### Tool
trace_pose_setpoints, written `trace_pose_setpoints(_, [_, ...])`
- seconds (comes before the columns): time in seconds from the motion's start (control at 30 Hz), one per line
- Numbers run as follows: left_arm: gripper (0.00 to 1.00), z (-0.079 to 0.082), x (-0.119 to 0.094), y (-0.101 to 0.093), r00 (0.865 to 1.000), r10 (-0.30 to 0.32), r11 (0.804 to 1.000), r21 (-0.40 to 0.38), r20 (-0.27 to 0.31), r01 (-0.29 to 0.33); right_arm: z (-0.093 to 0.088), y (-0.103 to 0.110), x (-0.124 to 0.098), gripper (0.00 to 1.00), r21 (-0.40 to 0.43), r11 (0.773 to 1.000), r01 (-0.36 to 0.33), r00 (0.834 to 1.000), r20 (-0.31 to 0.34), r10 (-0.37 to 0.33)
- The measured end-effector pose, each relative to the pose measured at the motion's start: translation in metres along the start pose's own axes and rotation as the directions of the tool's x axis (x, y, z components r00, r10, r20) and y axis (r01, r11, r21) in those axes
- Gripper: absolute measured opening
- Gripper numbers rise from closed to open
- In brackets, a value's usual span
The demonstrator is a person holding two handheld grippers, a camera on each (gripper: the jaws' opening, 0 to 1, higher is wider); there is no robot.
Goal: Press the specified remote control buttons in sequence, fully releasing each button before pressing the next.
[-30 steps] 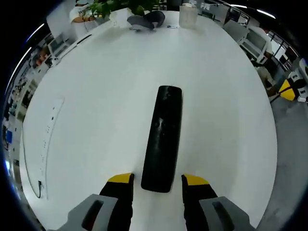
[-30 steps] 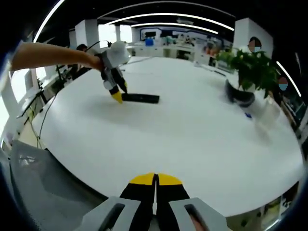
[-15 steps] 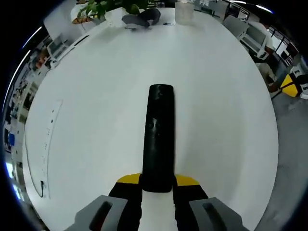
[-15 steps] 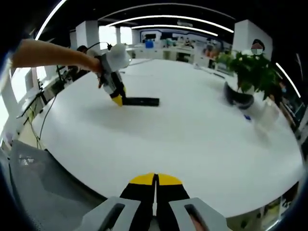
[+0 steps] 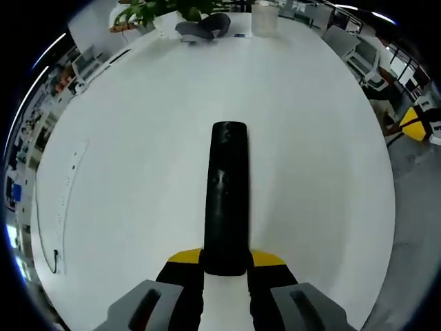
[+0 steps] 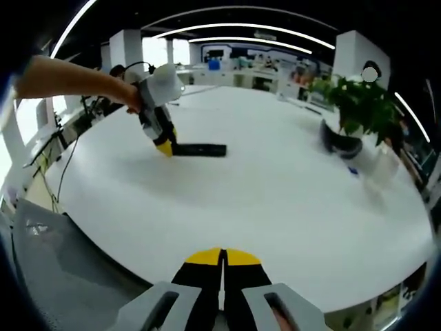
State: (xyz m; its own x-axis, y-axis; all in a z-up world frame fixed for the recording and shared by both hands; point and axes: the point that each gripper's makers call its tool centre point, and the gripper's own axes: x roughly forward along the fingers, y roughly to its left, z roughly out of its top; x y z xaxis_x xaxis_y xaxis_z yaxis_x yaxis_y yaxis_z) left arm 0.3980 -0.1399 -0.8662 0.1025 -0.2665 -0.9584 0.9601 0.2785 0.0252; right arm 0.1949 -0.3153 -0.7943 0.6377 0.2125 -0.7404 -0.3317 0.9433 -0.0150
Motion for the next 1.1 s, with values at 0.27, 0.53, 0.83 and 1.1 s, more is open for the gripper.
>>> trace_pose_setpoints(0.27, [0.23,-0.002,0.000,-0.009,1.000,0.008,1.000,-0.025,-0.029,-0.009,0.003,0.004,-0.001,0.00,-0.011,1.000,-0.023,1.000,0.016,0.023])
trace_pose_setpoints(0.53, [0.23,-0.007,-0.001,-0.027,0.998,0.012,1.000,-0.012,-0.063,-0.013,0.001,0.006,-0.001,0.00,-0.016,0.999,-0.030,1.000,0.006,0.030])
trace_pose_setpoints(0.83, [0.23,-0.010,-0.003,-0.037,0.997,0.015,0.999,-0.033,-0.070,-0.018,0.000,0.013,-0.001,0.00,-0.003,0.997,-0.078,0.997,-0.004,0.078])
trace_pose_setpoints(1.1, [0.23,-0.016,-0.005,-0.052,0.995,0.017,1.000,-0.024,-0.099,-0.019,-0.003,0.019,-0.001,0.00,-0.011,0.994,-0.112,0.994,-0.021,0.112])
